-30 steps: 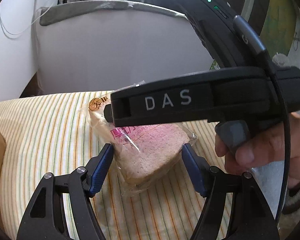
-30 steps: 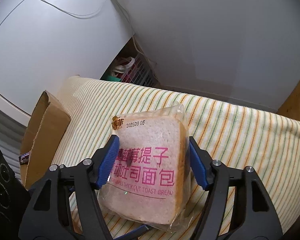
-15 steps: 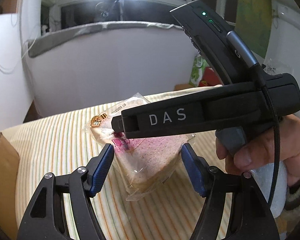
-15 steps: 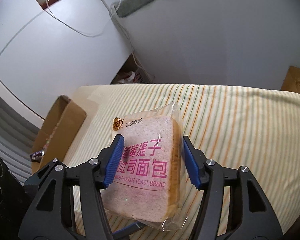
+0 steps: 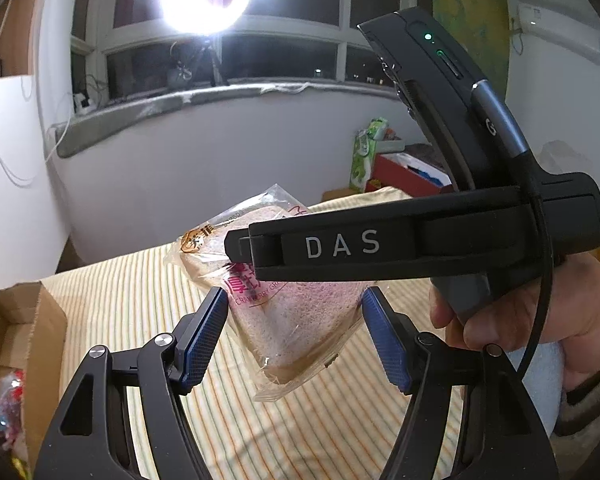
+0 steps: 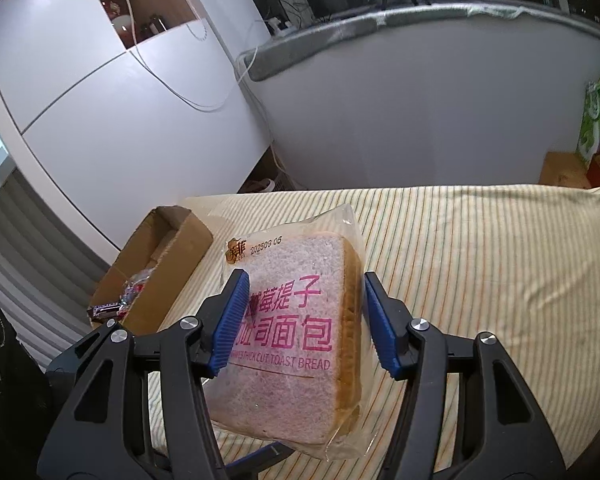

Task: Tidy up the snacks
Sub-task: 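Lift the bread bag with the right tool and carry it over the box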

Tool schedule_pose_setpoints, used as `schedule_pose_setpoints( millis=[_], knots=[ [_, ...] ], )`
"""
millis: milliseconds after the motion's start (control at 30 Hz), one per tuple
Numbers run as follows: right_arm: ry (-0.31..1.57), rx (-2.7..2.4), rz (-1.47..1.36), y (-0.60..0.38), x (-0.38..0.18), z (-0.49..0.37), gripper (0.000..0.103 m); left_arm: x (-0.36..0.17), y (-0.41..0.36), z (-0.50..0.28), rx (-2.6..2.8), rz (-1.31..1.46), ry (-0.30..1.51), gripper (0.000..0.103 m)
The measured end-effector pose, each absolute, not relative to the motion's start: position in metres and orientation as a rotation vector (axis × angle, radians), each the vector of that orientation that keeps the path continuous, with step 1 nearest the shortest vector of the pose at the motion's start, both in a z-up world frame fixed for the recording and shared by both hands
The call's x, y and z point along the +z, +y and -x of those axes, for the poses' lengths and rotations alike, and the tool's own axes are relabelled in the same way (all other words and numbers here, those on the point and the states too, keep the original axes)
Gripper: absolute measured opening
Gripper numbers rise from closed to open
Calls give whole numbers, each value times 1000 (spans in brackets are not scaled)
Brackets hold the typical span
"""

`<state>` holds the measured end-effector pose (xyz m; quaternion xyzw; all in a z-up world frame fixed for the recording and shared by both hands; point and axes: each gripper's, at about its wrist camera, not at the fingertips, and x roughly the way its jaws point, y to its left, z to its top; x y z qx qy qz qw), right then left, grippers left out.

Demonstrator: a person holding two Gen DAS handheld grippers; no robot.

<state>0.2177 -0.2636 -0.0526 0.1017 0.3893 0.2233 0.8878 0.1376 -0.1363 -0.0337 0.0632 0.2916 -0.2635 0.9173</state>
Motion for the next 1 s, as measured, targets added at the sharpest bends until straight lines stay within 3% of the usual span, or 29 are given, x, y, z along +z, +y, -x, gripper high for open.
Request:
schedule_pose_setpoints(
  millis=[1000],
  knots=[
    [776, 569, -76, -141, -8, -173, 59, 1, -51, -87, -455, -84, 513, 69]
  ],
)
